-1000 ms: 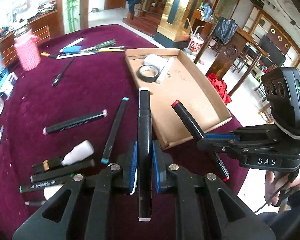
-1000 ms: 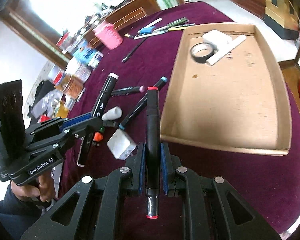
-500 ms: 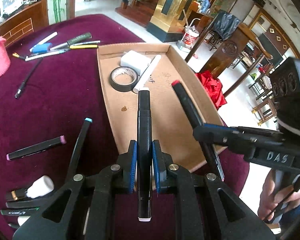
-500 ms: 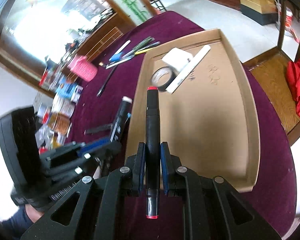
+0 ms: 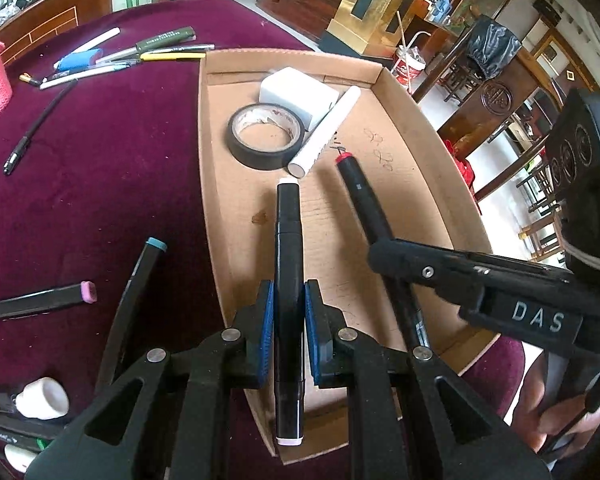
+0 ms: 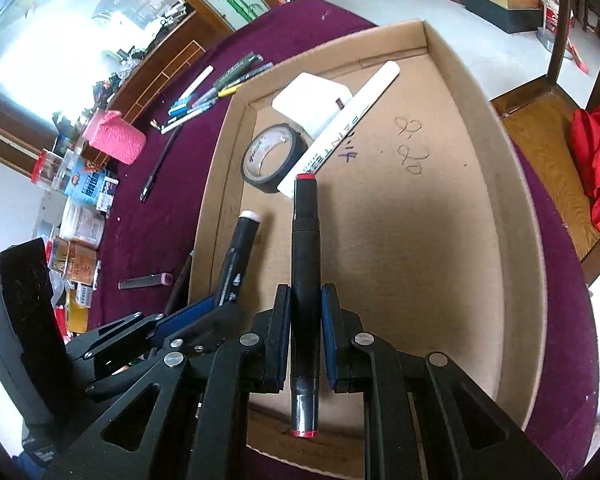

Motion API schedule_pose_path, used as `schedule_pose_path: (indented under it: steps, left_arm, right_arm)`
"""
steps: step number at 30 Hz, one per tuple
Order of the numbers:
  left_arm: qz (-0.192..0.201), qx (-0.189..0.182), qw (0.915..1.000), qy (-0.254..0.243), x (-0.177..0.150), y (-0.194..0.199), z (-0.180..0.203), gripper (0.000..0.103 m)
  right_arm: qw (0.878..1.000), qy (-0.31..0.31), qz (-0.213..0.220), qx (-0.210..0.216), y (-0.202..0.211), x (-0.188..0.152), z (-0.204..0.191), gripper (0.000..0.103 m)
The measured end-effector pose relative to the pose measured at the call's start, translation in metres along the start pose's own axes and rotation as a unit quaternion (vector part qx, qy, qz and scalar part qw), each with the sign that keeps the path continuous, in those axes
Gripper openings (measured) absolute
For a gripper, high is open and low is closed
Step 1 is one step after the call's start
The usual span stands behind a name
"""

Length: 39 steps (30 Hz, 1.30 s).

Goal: Organize rigid objects
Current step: 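Lower the markers side by side into the tray and open both tools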

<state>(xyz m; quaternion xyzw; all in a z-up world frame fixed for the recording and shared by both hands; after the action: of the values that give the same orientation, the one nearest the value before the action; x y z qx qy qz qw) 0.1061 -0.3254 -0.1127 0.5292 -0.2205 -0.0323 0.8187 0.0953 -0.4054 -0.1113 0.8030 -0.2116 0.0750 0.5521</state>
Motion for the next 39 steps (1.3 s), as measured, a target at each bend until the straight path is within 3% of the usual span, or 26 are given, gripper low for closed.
schedule_pose_path:
  steps: [21, 33, 39]
  left_arm:
    - [-0.003, -0.005, 1.0000, -0.006, -0.005, -0.009, 0.005, 0.012]
    - [-0.013, -0.005, 0.9999, -0.004, -0.011, -0.002, 0.001, 0.012]
    - [0.000, -0.008, 0.9999, -0.010, -0.014, 0.016, 0.000, 0.012]
  right_arm:
    - [1.000, -0.004, -0.030, -0.002, -0.016, -0.010, -0.005, 0.013]
    - [0.999, -0.015, -0.040, 0.023, -0.020, -0.017, -0.017, 0.015]
    - [0.999, -0.015, -0.021, 0.018, -0.006, -0.017, -0.023, 0.015]
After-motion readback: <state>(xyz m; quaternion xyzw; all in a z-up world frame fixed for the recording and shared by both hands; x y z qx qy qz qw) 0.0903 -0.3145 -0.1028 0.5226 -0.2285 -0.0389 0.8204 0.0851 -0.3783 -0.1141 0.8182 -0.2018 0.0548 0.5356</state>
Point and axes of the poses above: each gripper's, at about its wrist camera, not at the fingertips, and y roughly against the way its jaws point, z to its right, x to its top, the point moved 9 cm from there along -y, roughly the way its jaws point, and after that the axes turned 13 degrees about y, right-handed, at the moved point
